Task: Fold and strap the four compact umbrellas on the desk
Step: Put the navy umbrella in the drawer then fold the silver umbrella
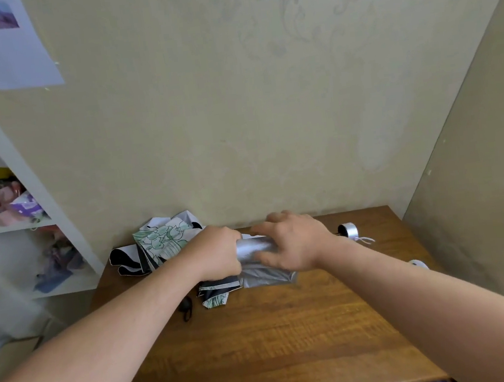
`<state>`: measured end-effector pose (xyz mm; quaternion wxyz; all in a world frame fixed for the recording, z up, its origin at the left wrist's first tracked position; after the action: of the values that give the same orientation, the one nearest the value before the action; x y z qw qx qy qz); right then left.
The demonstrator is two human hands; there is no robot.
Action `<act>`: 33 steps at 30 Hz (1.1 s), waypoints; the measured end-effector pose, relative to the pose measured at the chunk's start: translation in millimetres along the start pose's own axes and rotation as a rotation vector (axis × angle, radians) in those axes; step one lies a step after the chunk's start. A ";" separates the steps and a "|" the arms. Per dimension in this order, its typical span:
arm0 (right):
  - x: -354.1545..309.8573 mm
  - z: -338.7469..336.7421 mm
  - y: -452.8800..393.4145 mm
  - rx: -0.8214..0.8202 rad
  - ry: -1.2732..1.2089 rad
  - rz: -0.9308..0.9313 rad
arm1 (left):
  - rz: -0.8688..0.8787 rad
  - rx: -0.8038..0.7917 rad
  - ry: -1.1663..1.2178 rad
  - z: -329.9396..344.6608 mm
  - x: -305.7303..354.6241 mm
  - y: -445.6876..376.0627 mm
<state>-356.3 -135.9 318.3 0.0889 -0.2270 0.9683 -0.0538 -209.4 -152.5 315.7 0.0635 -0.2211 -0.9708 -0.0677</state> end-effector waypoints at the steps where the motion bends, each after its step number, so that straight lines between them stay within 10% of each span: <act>1: -3.6 -0.2 -0.1 0.027 0.039 -0.026 | -0.011 -0.009 0.015 -0.3 -0.3 0.6; 14: 7.3 -3.8 16.8 -0.046 0.208 0.028 | -0.152 -0.487 0.478 14.0 -2.3 19.4; 33: 10.2 11.6 15.5 -0.404 -0.312 0.226 | 0.163 0.107 -0.161 -9.3 3.5 11.9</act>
<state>-369.6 -127.4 303.2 0.1955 -0.1360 0.9532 0.1862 -206.4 -141.9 326.6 0.0023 -0.3006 -0.9537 0.0075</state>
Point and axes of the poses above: each hand's wrist, its own y-axis away from the middle knuckle, its own z-axis out of the palm, x = y × z, the point moved 7 cm from there along -y, towards the middle knuckle, and after that the axes turned 2 degrees about x, right-handed, at the moved point
